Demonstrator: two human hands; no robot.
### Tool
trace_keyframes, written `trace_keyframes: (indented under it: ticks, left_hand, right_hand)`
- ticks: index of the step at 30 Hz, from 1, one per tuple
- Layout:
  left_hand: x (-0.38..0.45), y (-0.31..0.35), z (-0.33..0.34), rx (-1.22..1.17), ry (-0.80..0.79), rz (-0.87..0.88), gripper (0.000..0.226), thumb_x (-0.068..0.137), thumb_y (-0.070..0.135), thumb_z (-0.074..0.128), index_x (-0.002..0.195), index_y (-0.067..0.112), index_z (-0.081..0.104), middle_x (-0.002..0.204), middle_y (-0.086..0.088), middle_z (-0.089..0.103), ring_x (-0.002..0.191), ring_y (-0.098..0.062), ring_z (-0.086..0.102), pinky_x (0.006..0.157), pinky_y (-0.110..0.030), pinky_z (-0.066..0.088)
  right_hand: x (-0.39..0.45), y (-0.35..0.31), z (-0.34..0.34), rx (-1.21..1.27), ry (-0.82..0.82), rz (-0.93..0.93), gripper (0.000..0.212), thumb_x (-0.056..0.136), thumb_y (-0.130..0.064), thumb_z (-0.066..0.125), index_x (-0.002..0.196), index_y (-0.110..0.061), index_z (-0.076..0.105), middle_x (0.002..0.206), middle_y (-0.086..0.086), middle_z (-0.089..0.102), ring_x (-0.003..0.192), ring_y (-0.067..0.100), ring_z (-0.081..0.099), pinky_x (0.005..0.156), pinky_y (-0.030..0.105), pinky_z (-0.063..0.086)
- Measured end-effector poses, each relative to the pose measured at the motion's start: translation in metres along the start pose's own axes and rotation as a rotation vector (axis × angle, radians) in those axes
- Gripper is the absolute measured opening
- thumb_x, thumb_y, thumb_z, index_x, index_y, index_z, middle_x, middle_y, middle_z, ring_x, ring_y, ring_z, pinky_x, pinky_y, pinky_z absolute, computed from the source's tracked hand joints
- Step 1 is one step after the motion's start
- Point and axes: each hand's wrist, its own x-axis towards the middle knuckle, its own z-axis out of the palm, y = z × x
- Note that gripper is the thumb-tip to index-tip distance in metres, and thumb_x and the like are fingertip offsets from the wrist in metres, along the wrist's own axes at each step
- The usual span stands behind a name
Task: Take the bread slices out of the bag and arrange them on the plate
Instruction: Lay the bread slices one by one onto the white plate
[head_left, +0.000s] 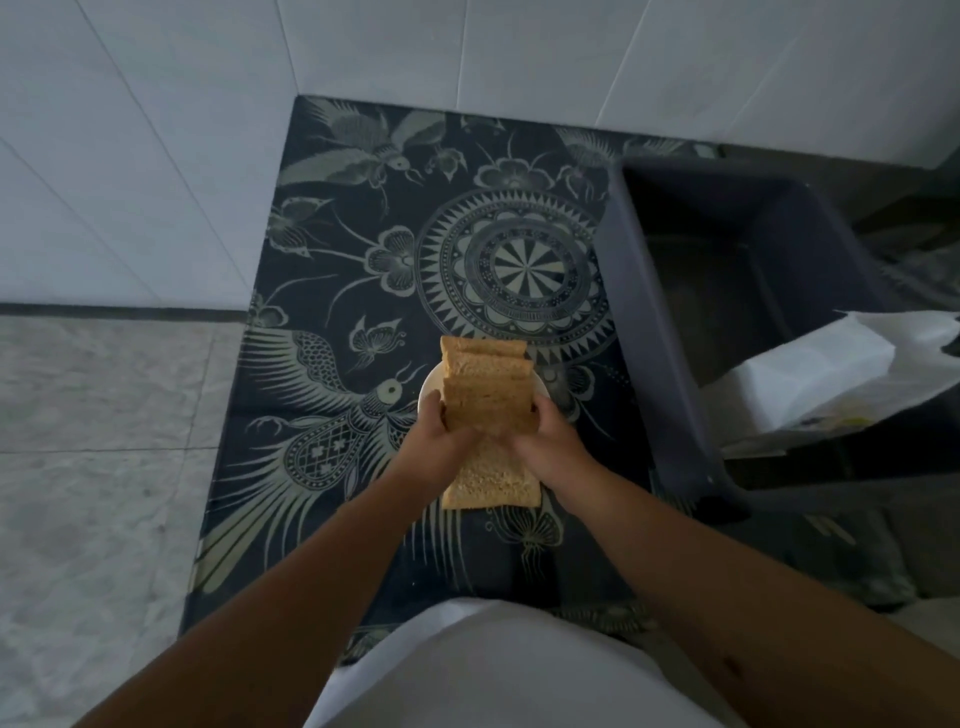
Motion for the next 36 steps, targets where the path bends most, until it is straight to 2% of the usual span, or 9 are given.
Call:
trace_keyframes:
  ticks: [8, 11, 14, 20, 27, 30, 33, 34, 36]
  left_hand:
    - [-0.004, 0.004, 0.0, -0.068, -0.008, -0.023, 0.051, 0.094, 0.014, 0.06, 0.14, 0.014, 0.039, 0.12, -0.008, 0.064, 0.105, -0.022, 0.064, 0.08, -0.032, 0.054]
    - [-0.006, 0.0, 0.001, -0.079, -0.014, -0.018, 0.055, 0.093, 0.016, 0.062, 0.143, 0.017, 0.037, 0.123, -0.005, 0.063, 0.108, -0.019, 0.064, 0.081, -0.029, 0.053]
    - [-0.008, -0.003, 0.002, -0.115, -0.017, -0.022, 0.055, 0.094, 0.014, 0.061, 0.143, 0.018, 0.036, 0.124, -0.004, 0.063, 0.108, -0.017, 0.064, 0.079, -0.026, 0.054]
    - [-0.004, 0.005, 0.001, -0.106, -0.009, 0.028, 0.055, 0.094, 0.004, 0.057, 0.144, 0.015, 0.036, 0.127, -0.011, 0.06, 0.113, -0.026, 0.062, 0.095, -0.046, 0.054]
    - [0.001, 0.017, 0.004, -0.101, -0.031, 0.034, 0.051, 0.094, -0.002, 0.056, 0.136, 0.015, 0.033, 0.118, -0.008, 0.06, 0.103, -0.016, 0.063, 0.063, -0.013, 0.054]
    - [-0.001, 0.017, 0.0, -0.085, -0.043, 0.036, 0.058, 0.094, -0.002, 0.057, 0.143, 0.012, 0.03, 0.128, -0.016, 0.058, 0.112, -0.023, 0.062, 0.073, -0.021, 0.057]
    - [-0.01, 0.005, -0.007, 0.059, -0.061, 0.038, 0.059, 0.094, 0.011, 0.061, 0.14, 0.028, 0.029, 0.116, 0.008, 0.062, 0.097, 0.011, 0.063, 0.071, -0.008, 0.051]
    - [-0.014, -0.001, -0.008, 0.113, -0.042, 0.041, 0.059, 0.093, 0.017, 0.063, 0.139, 0.033, 0.029, 0.115, 0.015, 0.059, 0.095, 0.017, 0.06, 0.072, -0.005, 0.05]
    - [-0.02, -0.006, -0.008, 0.171, -0.011, 0.003, 0.066, 0.088, 0.031, 0.064, 0.146, 0.03, 0.033, 0.127, 0.011, 0.06, 0.114, 0.002, 0.058, 0.093, -0.024, 0.051]
  right_hand:
    - [-0.005, -0.003, 0.005, 0.175, 0.014, 0.026, 0.086, 0.051, -0.059, 0.081, 0.128, -0.036, 0.049, 0.113, -0.014, 0.067, 0.103, 0.01, 0.064, 0.088, 0.038, 0.055]
    - [-0.004, -0.001, 0.006, 0.189, 0.028, 0.006, 0.066, 0.07, -0.043, 0.078, 0.13, -0.032, 0.051, 0.112, -0.01, 0.069, 0.101, 0.011, 0.066, 0.087, 0.038, 0.056]
    - [-0.002, -0.001, 0.003, 0.167, 0.037, -0.017, 0.042, 0.078, -0.036, 0.075, 0.114, -0.039, 0.054, 0.107, -0.012, 0.068, 0.099, 0.011, 0.067, 0.082, 0.036, 0.057]
    - [0.001, -0.005, 0.003, 0.196, 0.051, -0.027, 0.053, 0.083, -0.031, 0.073, 0.13, -0.032, 0.048, 0.111, -0.013, 0.065, 0.102, 0.01, 0.064, 0.088, 0.038, 0.055]
    - [0.002, -0.012, 0.002, 0.177, 0.001, -0.002, 0.062, 0.085, -0.029, 0.073, 0.138, -0.031, 0.041, 0.11, -0.018, 0.062, 0.094, -0.005, 0.058, 0.065, 0.015, 0.045]
    - [0.002, -0.012, -0.001, 0.169, -0.017, 0.026, 0.071, 0.084, -0.032, 0.073, 0.144, -0.03, 0.036, 0.121, -0.01, 0.061, 0.105, 0.007, 0.059, 0.081, 0.028, 0.052]
    - [-0.007, 0.002, -0.004, 0.141, 0.05, 0.055, 0.076, 0.081, -0.033, 0.074, 0.146, -0.028, 0.033, 0.134, -0.002, 0.055, 0.119, 0.019, 0.055, 0.098, 0.045, 0.049]
    - [-0.013, 0.01, -0.003, 0.146, 0.058, 0.049, 0.074, 0.082, -0.031, 0.073, 0.145, -0.027, 0.035, 0.136, -0.001, 0.054, 0.121, 0.02, 0.054, 0.099, 0.046, 0.048]
    - [-0.026, 0.025, 0.001, 0.174, 0.033, 0.023, 0.064, 0.083, -0.026, 0.071, 0.141, -0.028, 0.042, 0.129, -0.006, 0.059, 0.116, 0.013, 0.058, 0.089, 0.034, 0.052]
